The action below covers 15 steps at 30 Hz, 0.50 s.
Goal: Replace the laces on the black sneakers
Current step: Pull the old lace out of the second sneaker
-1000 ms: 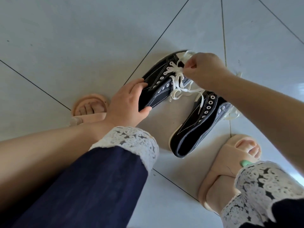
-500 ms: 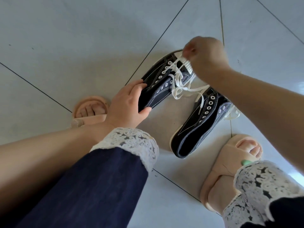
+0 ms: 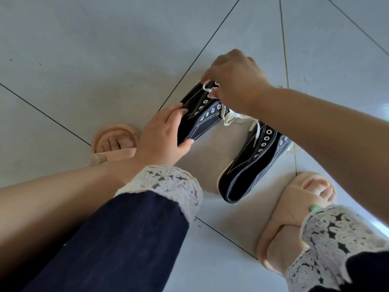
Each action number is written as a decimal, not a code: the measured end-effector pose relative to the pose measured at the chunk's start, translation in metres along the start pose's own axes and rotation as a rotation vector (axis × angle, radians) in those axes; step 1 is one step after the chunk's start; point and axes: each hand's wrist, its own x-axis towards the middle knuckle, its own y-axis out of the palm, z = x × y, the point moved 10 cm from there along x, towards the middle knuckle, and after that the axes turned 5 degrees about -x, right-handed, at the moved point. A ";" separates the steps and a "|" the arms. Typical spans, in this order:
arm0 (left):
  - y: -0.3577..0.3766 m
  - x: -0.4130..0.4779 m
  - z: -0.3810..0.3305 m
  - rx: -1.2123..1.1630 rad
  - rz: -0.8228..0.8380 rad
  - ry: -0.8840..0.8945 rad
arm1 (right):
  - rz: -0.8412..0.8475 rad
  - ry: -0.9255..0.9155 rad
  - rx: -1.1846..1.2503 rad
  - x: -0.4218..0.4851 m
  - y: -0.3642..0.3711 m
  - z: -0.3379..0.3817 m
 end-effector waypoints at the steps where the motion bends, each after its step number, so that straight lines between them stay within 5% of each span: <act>1: 0.000 0.000 0.000 -0.001 0.004 -0.001 | 0.019 -0.008 -0.041 0.000 0.004 0.000; 5: 0.000 0.000 -0.001 0.005 0.010 -0.003 | 0.019 0.006 -0.043 0.001 0.004 -0.005; 10: 0.000 0.000 -0.001 0.014 0.008 0.002 | -0.098 0.228 0.349 -0.003 -0.014 -0.032; 15: -0.001 0.000 -0.002 0.027 0.006 0.008 | 0.001 0.104 0.159 -0.001 -0.011 -0.020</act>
